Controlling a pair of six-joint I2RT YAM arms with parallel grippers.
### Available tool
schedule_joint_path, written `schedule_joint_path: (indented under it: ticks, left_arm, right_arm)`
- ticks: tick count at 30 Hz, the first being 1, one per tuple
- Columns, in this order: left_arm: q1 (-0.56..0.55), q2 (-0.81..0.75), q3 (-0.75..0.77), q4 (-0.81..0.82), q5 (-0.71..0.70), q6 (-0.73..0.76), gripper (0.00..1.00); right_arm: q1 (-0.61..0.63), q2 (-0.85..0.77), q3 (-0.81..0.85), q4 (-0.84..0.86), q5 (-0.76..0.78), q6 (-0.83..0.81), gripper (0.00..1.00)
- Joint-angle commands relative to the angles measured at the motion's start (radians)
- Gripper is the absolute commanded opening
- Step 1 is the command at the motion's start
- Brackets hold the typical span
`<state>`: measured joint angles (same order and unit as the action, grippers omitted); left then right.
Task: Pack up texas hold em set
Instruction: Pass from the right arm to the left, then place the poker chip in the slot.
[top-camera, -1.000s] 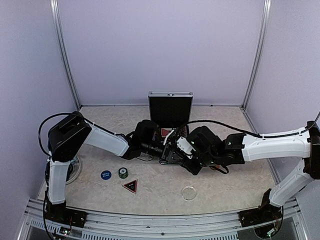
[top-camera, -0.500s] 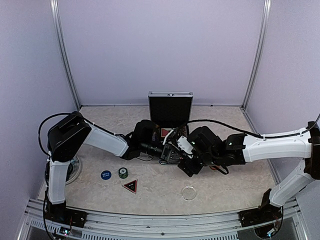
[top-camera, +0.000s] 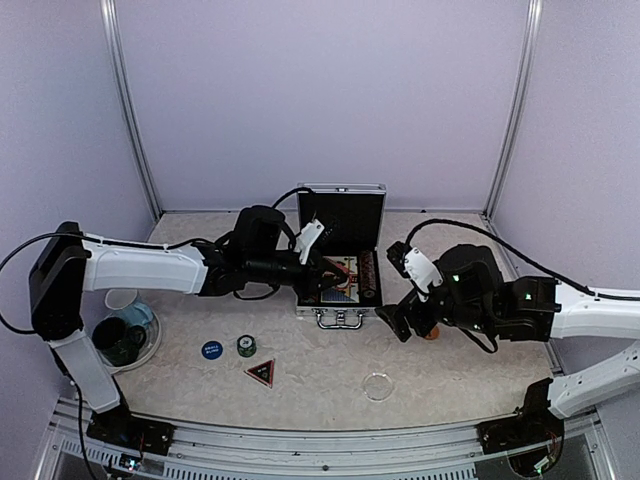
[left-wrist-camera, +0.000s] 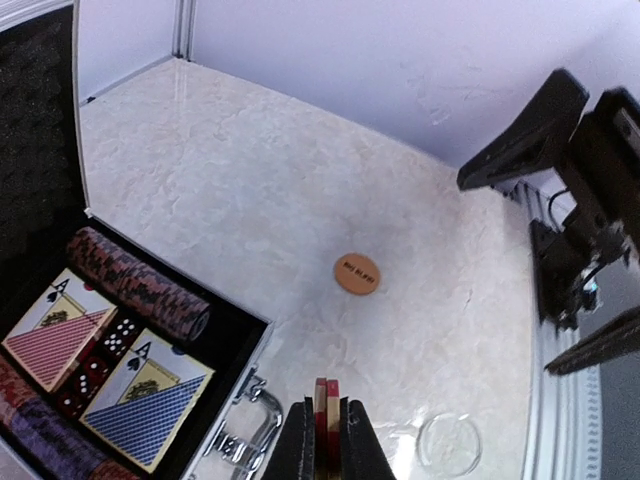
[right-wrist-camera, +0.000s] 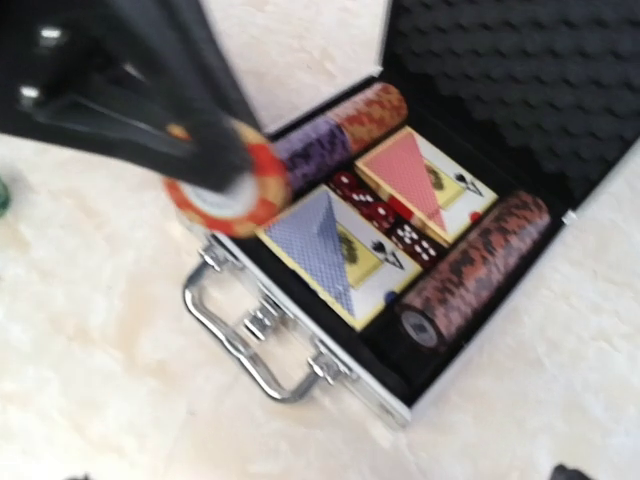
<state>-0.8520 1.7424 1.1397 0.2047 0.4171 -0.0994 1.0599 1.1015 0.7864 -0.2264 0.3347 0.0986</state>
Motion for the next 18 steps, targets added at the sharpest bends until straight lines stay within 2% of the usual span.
schedule_joint_path:
  ticks: [1, 5, 9, 18]
  left_arm:
    - [0.043, -0.020, -0.018, -0.150, -0.089, 0.199, 0.00]
    - [0.096, -0.020, -0.018, -0.200, -0.067, 0.288, 0.00]
    - [0.099, 0.001, -0.022, -0.255, -0.106, 0.381, 0.00]
    - [0.112, 0.105, 0.005, -0.281, -0.199, 0.445, 0.00]
  right_arm:
    - [-0.004, -0.027, -0.041, 0.014, 0.037, 0.023, 0.99]
    - [-0.006, -0.036, -0.059, 0.007, 0.046, 0.039, 0.99]
    - [-0.006, -0.037, -0.063, 0.000, 0.033, 0.044, 0.99]
    - [-0.006, -0.034, -0.070, -0.002, 0.037, 0.050, 0.99]
